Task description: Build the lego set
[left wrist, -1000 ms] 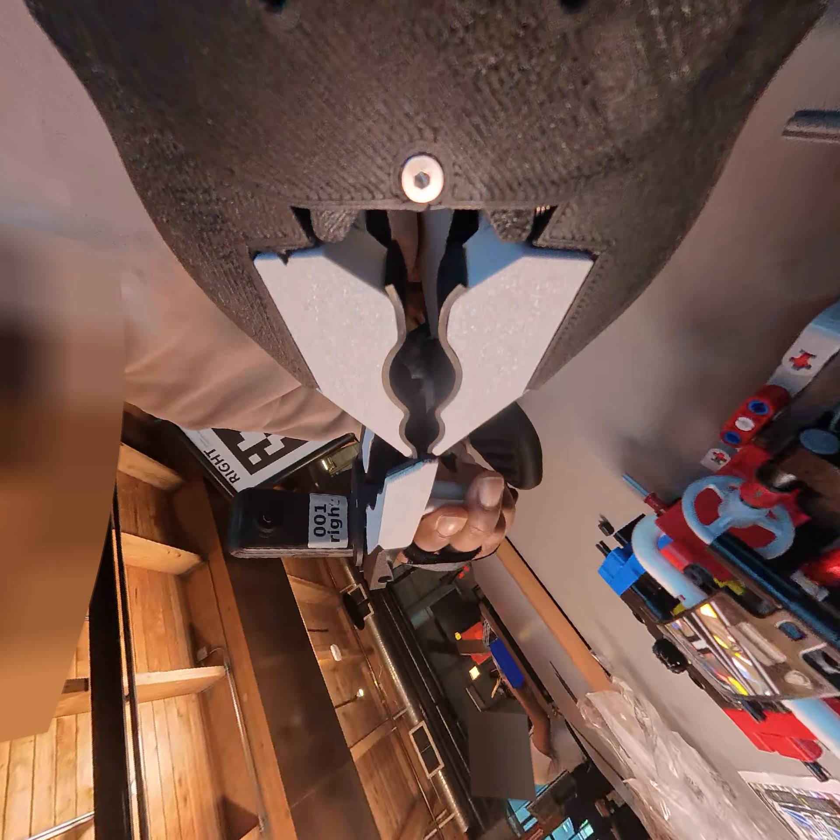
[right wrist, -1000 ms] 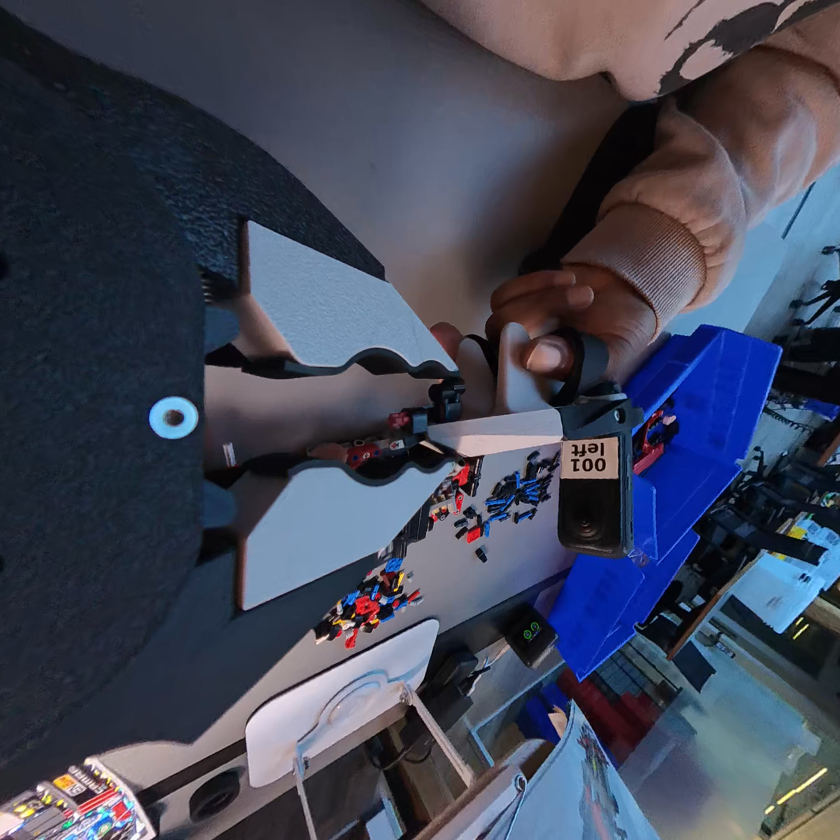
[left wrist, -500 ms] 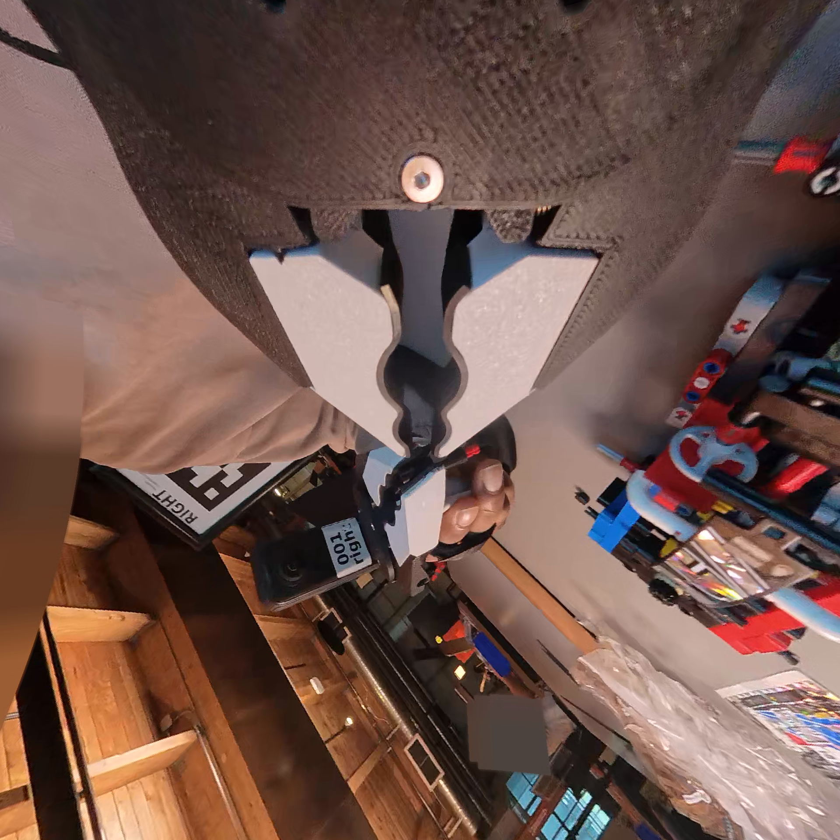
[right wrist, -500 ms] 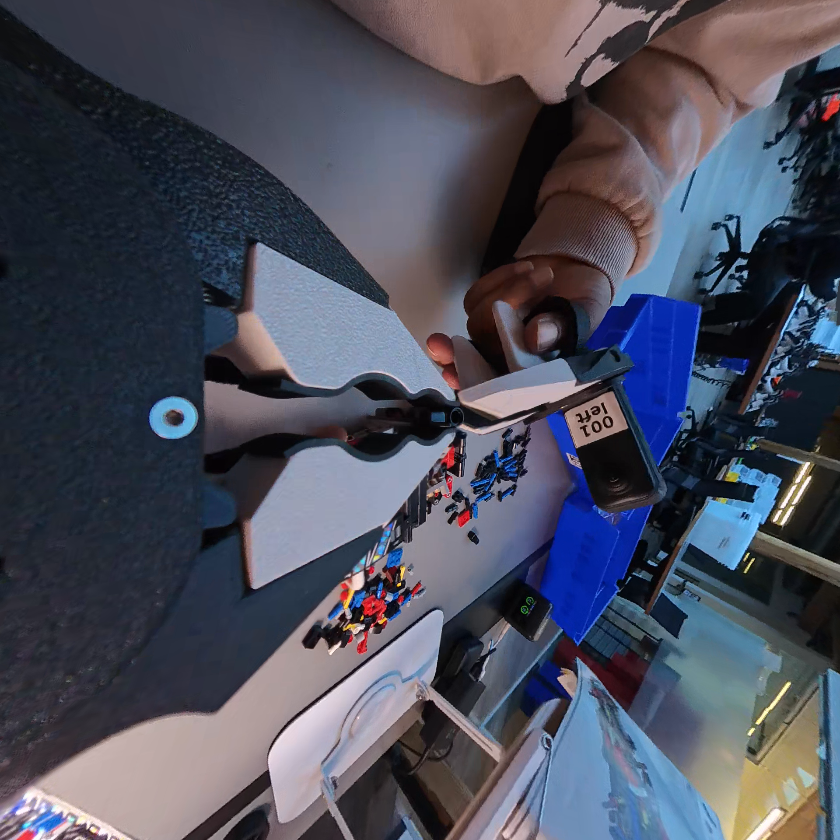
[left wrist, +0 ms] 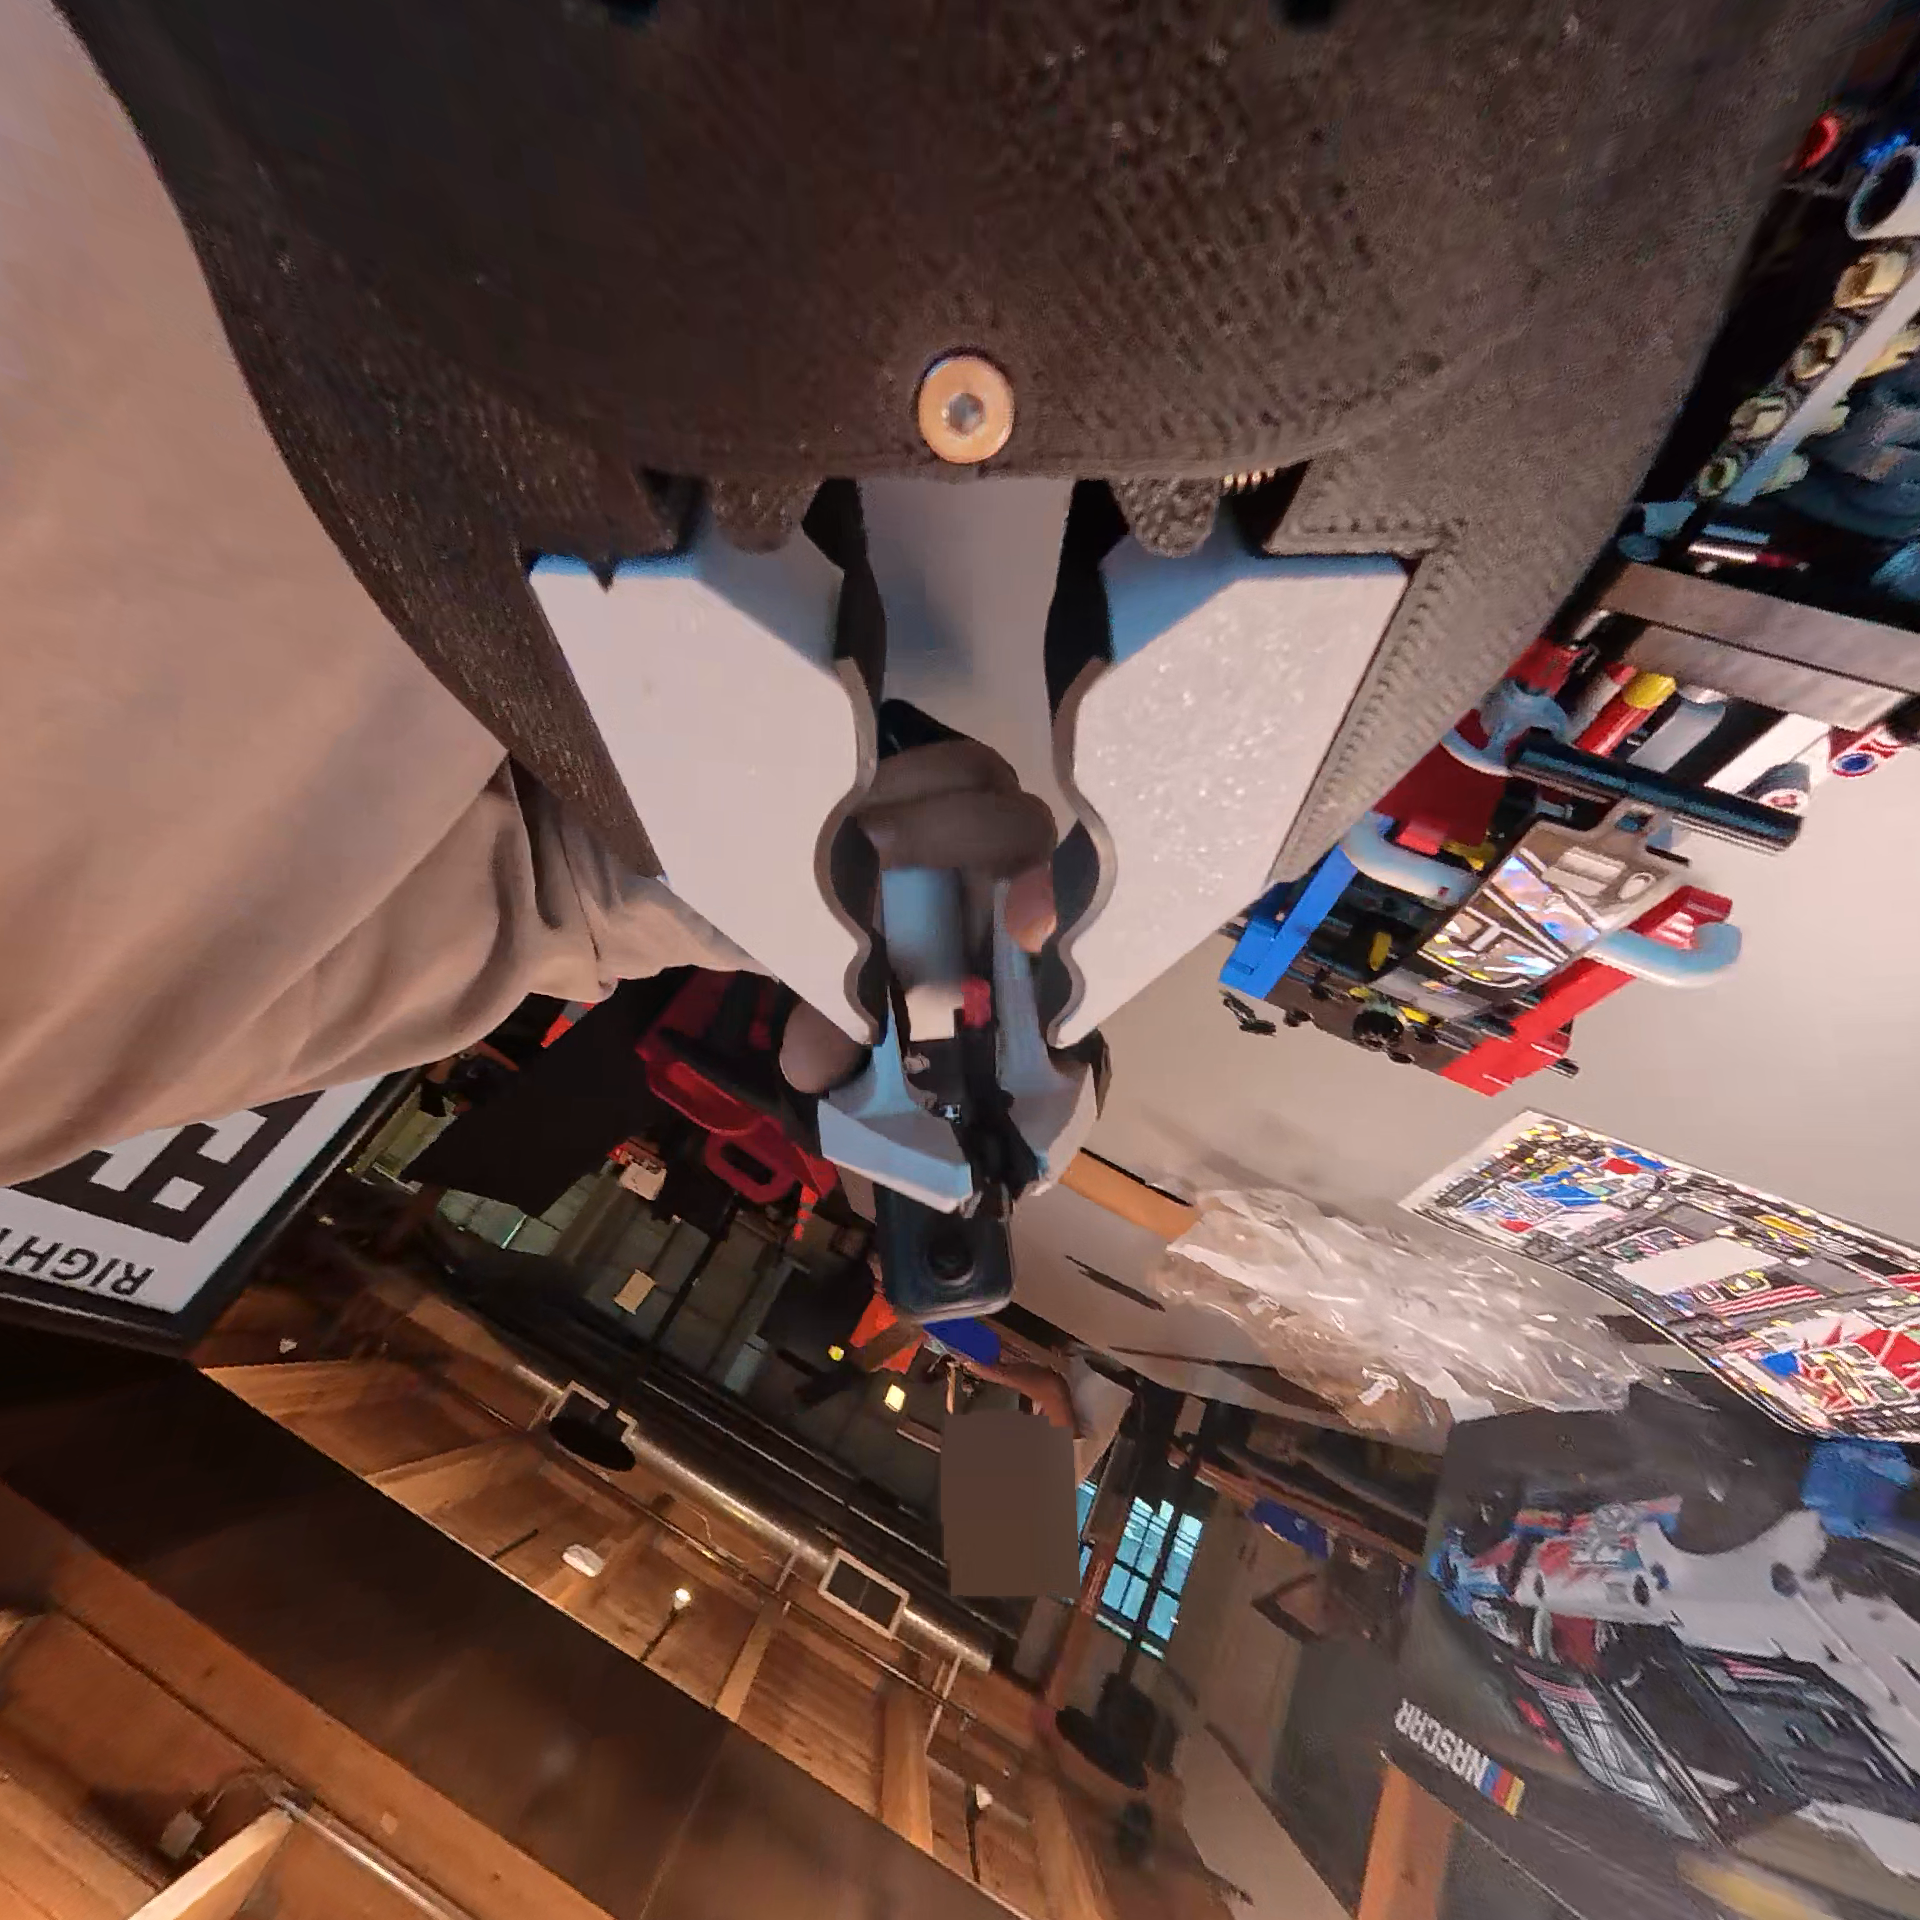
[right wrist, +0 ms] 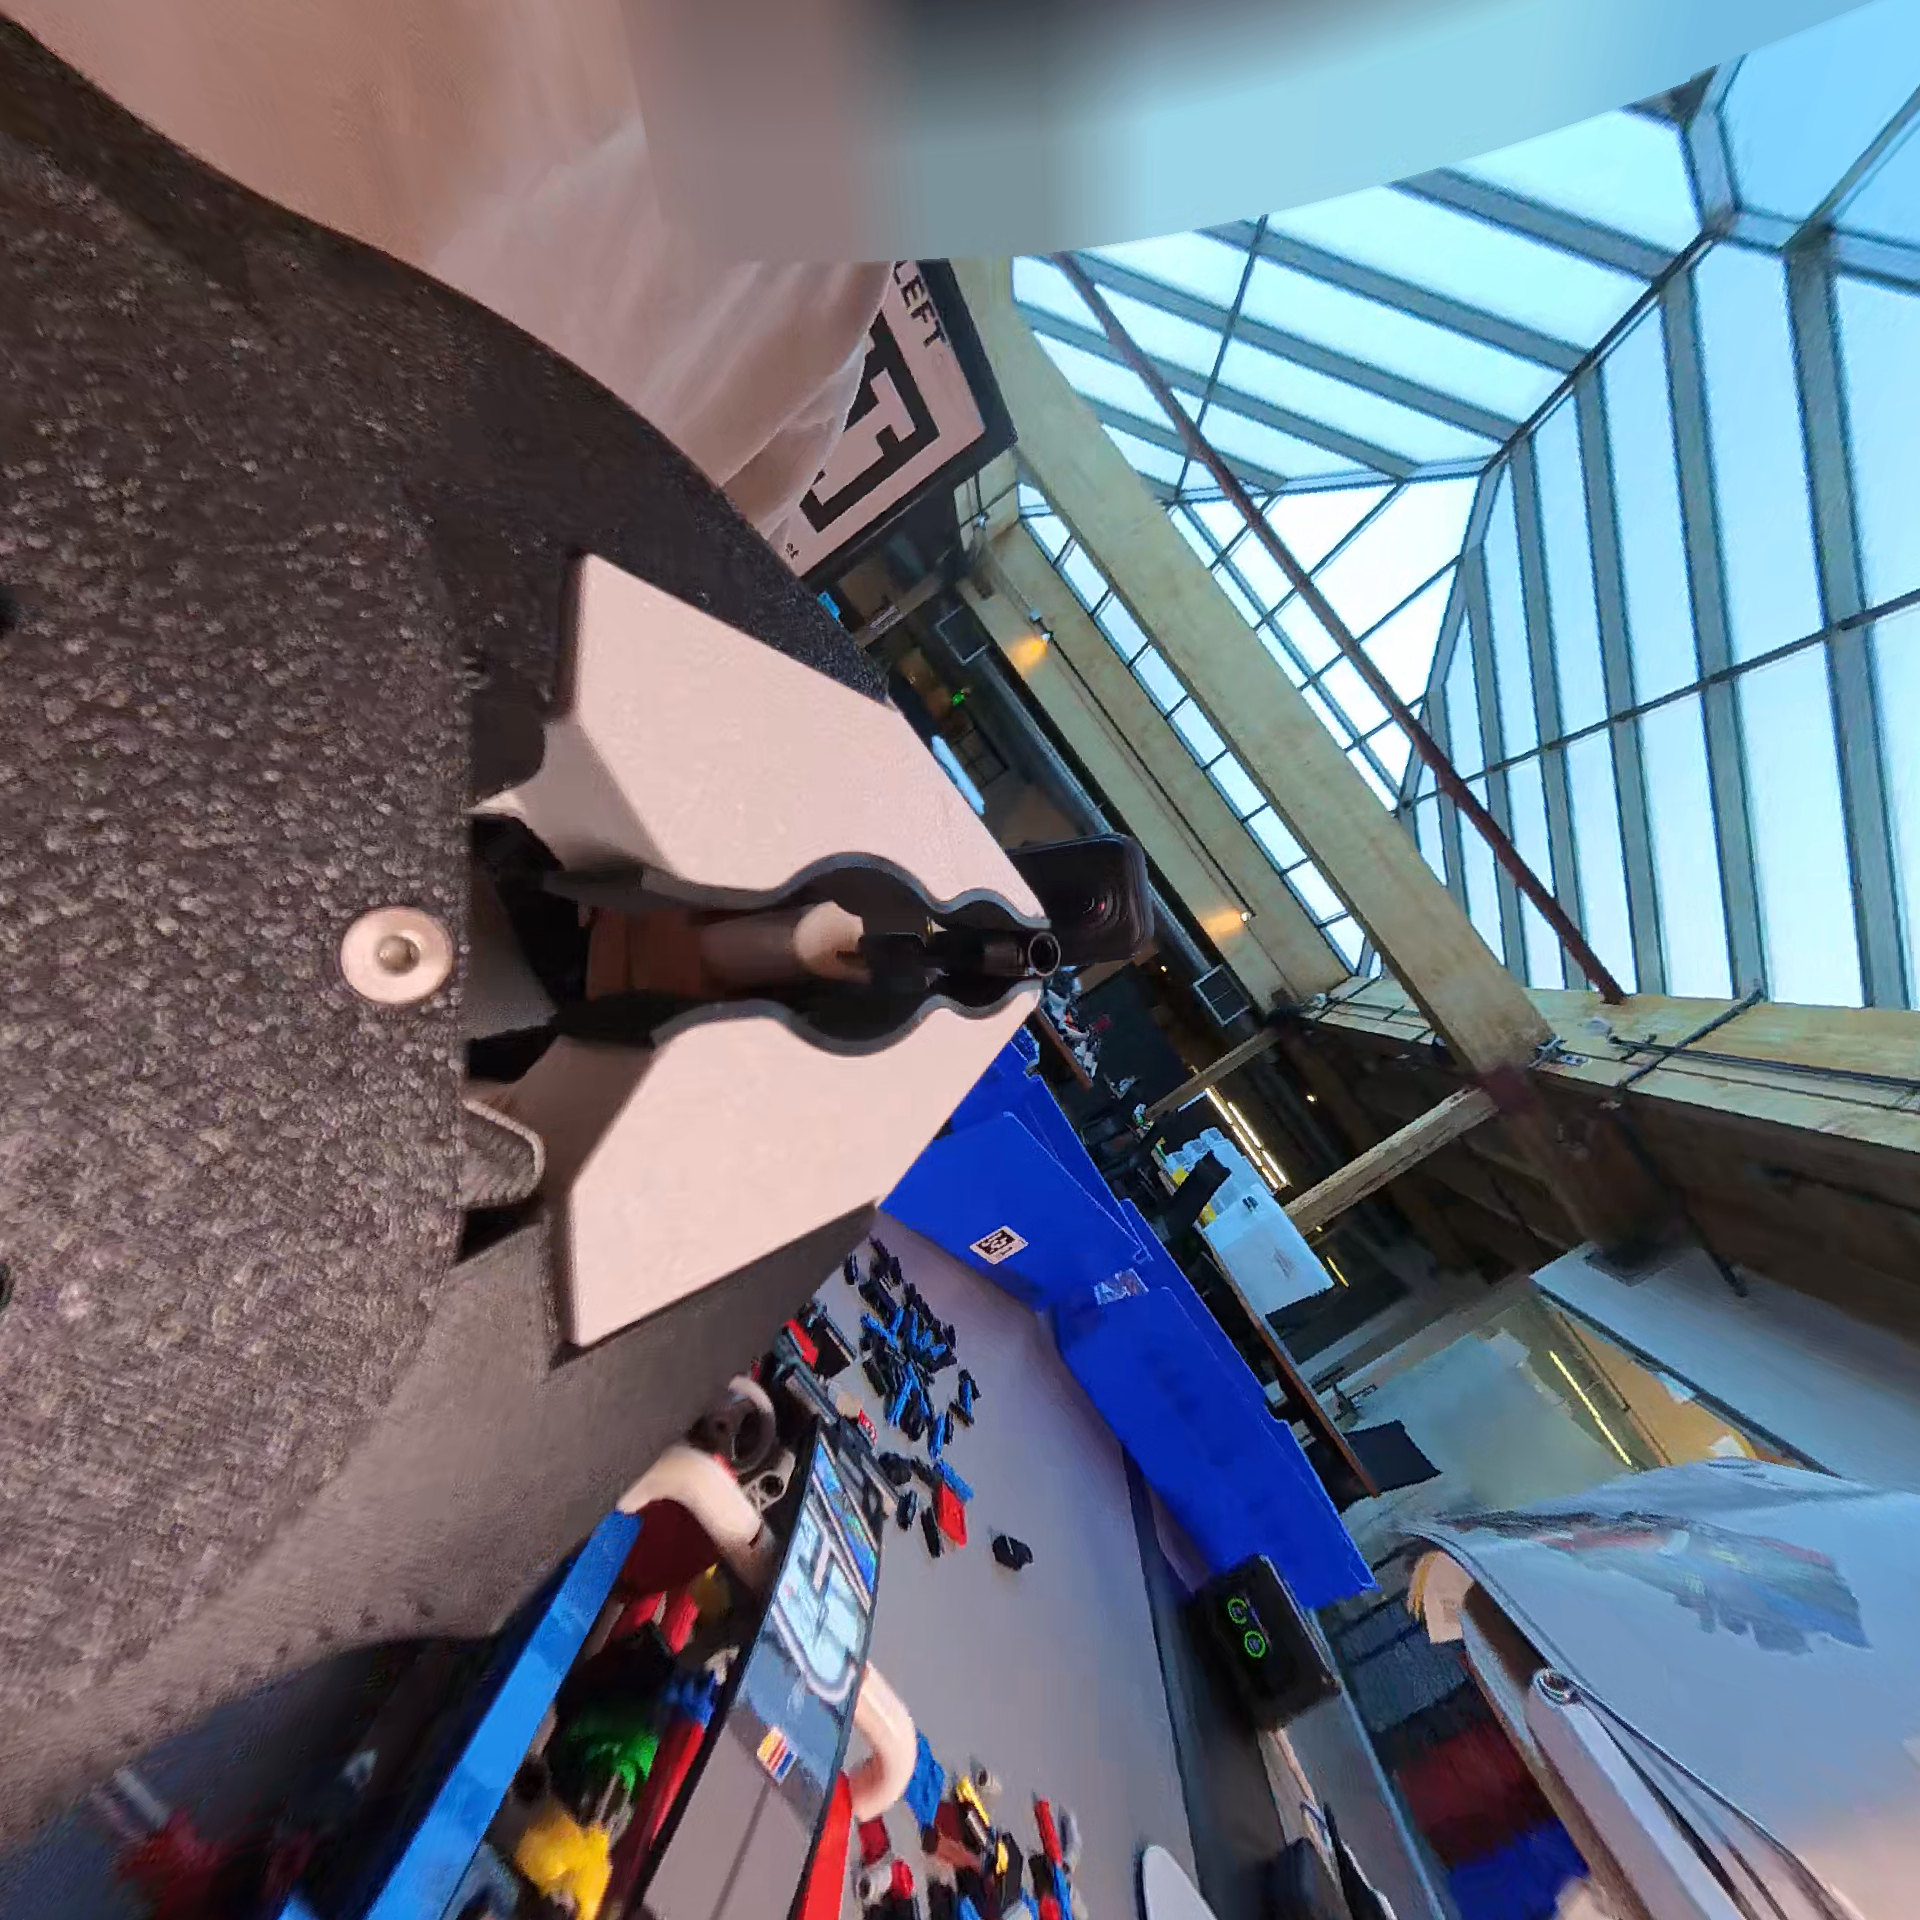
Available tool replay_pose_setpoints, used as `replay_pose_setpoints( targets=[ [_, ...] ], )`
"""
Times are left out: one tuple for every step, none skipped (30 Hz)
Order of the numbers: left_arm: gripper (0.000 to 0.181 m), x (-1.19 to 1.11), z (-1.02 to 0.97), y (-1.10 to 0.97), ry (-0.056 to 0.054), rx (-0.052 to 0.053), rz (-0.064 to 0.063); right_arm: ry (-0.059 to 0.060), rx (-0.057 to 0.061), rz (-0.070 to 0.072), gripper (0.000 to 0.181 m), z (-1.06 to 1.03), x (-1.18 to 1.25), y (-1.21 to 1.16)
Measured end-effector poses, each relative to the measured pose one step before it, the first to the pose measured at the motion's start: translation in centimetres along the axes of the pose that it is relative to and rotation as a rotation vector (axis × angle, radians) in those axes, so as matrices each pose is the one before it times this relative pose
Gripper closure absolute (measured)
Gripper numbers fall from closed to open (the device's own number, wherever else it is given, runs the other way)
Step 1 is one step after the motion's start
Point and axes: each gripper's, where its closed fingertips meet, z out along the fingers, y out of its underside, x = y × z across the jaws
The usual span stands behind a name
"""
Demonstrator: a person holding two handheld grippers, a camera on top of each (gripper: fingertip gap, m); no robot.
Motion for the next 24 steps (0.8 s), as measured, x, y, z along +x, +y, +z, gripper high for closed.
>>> replay_pose_setpoints(
  targets=[
    [0.164,-0.091,-0.077,-0.201,-0.0005,0.0077,-0.0029,0.0114,-0.0017,-0.015,0.176,0.277,0.05,0.283],
    [0.173,-0.041,-0.16,0.028,0.0052,-0.0025,-0.0142,0.0047,-0.0111,-0.0209,0.176,0.222,-0.023,0.331],
    [0.176,-0.042,-0.218,0.043,0.0057,-0.002,-0.0132,-0.0021,-0.01,-0.0121,0.176,0.145,-0.131,0.199],
    [0.176,0.085,-0.212,0.045,0.0119,-0.0059,-0.0122,-0.0044,-0.0102,-0.0078,0.176,0.068,-0.104,0.148],
    [0.177,0.128,-0.231,0.087,0.0147,-0.0157,-0.0115,-0.0115,-0.0187,-0.0103,0.177,0.043,-0.18,0.2],
    [0.177,0.166,-0.266,0.083,0.0195,-0.0221,-0.0074,-0.0174,-0.0393,-0.0343,0.177,0.017,-0.276,0.307],
    [0.177,0.274,-0.349,0.056,0.0305,-0.0244,-0.0178,-0.0218,-0.0681,-0.0886,0.171,-0.077,-0.397,0.443],
    [0.176,0.428,-0.4,0.366,0.0522,-0.0475,-0.0452,-0.0251,-0.1116,-0.1444,0.159,-0.212,-0.504,0.85],
    [0.177,0.299,-0.423,0.435,0.0455,-0.0441,-0.0465,-0.0058,-0.1243,-0.1651,0.148,-0.342,-0.301,0.997],
    [0.177,0.226,-0.368,0.6,0.0371,-0.048,-0.0394,-0.0015,-0.1001,-0.1631,0.145,-0.381,-0.374,0.822],
    [0.177,0.036,-0.254,0.844,0.0254,-0.0621,-0.035,0.0132,-0.0844,-0.1273,0.142,-0.224,-0.121,0.697],
    [0.177,-0.317,-0.164,0.554,0.0017,-0.0362,-0.0241,0.0078,-0.0663,-0.0824,0.139,-0.025,-0.125,0.563],
    [0.177,-0.127,-0.076,0.473,0.02,-0.0298,-0.0358,-0.0006,-0.0354,-0.0516,0.138,0.094,-0.238,0.233],
    [0.177,0.011,0.012,0.421,0.0328,-0.0262,-0.0409,-0.0028,-0.0115,-0.0382,0.137,0.148,-0.338,-0.017],
    [0.177,-0.285,0.044,0.227,0.0107,-0.0084,-0.0294,-0.0133,-0.0208,-0.0295,0.138,0.199,-0.517,0.19],
    [0.177,-0.306,0.106,0.376,0.0073,-0.0176,-0.0247,-0.0057,-0.0306,-0.0311,0.138,0.215,-0.406,0.383],
    [0.177,-0.04,0.174,0.45,0.0186,-0.0209,-0.0178,0.0035,-0.0262,-0.0334,0.141,0.21,-0.259,0.415],
    [0.177,-0.026,0.21,0.336,0.0123,-0.0119,-0.014,0.0062,-0.0218,-0.0253,0.145,0.198,-0.139,0.422],
    [0.177,-0.061,0.197,0.379,0.0055,-0.0172,-0.0079,0.0033,-0.0058,-0.0167,0.148,0.117,-0.112,0.221],
    [0.177,-0.18,0.14,0.258,-0.0063,-0.0113,-0.0041,-0.006,0.0,-0.0104,0.152,0.08,-0.195,0.097],
    [0.177,-0.181,0.023,0.083,-0.0056,-0.0027,-0.0073,-0.0077,-0.0069,-0.0167,0.155,0.066,-0.235,0.132],
    [0.177,-0.086,-0.031,0.092,0.0016,-0.0038,-0.0091,0.0055,-0.0097,-0.0283,0.157,0.038,-0.056,0.115],
    [0.177,-0.068,-0.027,0.102,0.0041,-0.0033,-0.0102,0.0021,-0.0106,-0.0272,0.158,0.014,-0.088,0.113],
    [0.177,-0.064,0.023,0.2,0.004,-0.0089,-0.0115,-0.0062,-0.0082,-0.016,0.159,0.036,-0.171,0.095]
  ],
)
